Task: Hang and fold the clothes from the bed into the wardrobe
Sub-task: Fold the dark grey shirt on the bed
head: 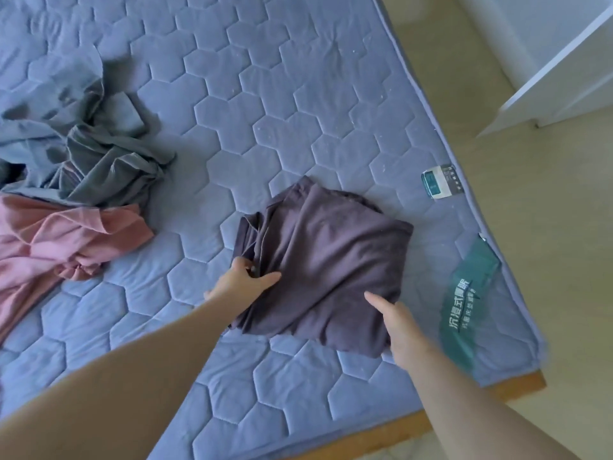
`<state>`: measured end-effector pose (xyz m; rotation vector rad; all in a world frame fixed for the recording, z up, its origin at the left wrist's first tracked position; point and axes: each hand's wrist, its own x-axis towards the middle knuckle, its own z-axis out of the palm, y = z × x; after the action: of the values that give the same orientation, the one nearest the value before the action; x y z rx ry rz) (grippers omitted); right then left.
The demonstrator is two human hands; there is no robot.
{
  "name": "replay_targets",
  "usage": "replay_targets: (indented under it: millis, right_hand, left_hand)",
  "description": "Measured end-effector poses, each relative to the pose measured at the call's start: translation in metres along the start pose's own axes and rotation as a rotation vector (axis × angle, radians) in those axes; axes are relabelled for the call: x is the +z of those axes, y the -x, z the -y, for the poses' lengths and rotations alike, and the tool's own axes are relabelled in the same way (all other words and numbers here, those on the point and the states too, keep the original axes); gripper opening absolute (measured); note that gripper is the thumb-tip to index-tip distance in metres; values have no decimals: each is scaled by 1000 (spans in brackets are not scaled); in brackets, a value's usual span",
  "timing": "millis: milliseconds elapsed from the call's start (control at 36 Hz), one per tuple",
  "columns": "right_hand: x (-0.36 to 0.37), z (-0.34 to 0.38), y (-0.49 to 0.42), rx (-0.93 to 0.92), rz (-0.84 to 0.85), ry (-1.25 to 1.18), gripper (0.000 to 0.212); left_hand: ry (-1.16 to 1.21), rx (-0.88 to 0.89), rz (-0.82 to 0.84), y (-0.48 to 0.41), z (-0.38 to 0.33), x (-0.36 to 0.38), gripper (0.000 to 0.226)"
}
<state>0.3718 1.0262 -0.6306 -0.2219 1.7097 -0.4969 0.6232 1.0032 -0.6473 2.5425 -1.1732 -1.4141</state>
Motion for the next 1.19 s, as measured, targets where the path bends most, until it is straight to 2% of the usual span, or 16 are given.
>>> replay_targets:
  millis: [56,139,222,306,361,417,472,528,556,611,694,750,833,972,1056,1194]
  right_hand:
    - [4,11,-8,-83,-95,-50,41]
    - [12,24,-14,-160,-130,-118,45]
    - [20,35,-13,-201,-117,-69,30]
    - [25,49,-6,-264,-75,-73,7]
    - [25,59,0,-317,-34,-151,5]
    - [24,64,2,-328,-19,-188,9]
    - [24,62,-2,-295,-59,-79,14]
    - [26,55,-10,-230,-105,78,16]
    - [26,51,-14,-200,-133,137,17]
    - [28,44,-23,-189,-198,179,29]
    - [32,39,-32,-214,-227,153,59]
    - [34,36,-37,-217,-201,132,67]
    - [40,32,-41,-178,-181,91,69]
    - [36,29,-41,4,-80,122,64]
    - [24,32,-40,29,-55,150,62]
    - [11,28,-33,-19,21,85,45]
  left_hand:
    - [5,38,-84,-4,-14,2,69]
    - [152,78,-21,-8,-34,3,70]
    - [195,112,1,-4,-43,-4,40]
    - [454,166,-42,1,-35,-20,8]
    - [575,173,-149,0,-22,-33,10]
    - [597,122,-218,-1,-8,-44,11]
    - [399,35,-187,-4,4,-46,11]
    - [143,-68,-76,-7,15,-43,7]
    - [98,-102,-38,-8,17,-40,12]
    - [156,-134,-27,-13,17,-35,36]
    - [354,-127,-67,-19,5,-27,78]
    - [429,-137,-42,-22,-4,-21,88]
    - [453,-155,36,-23,-11,-9,84]
    - [442,-185,216,-14,-19,12,39]
    - [578,-269,263,-8,-23,11,38]
    - [683,-363,307,7,-23,-3,32]
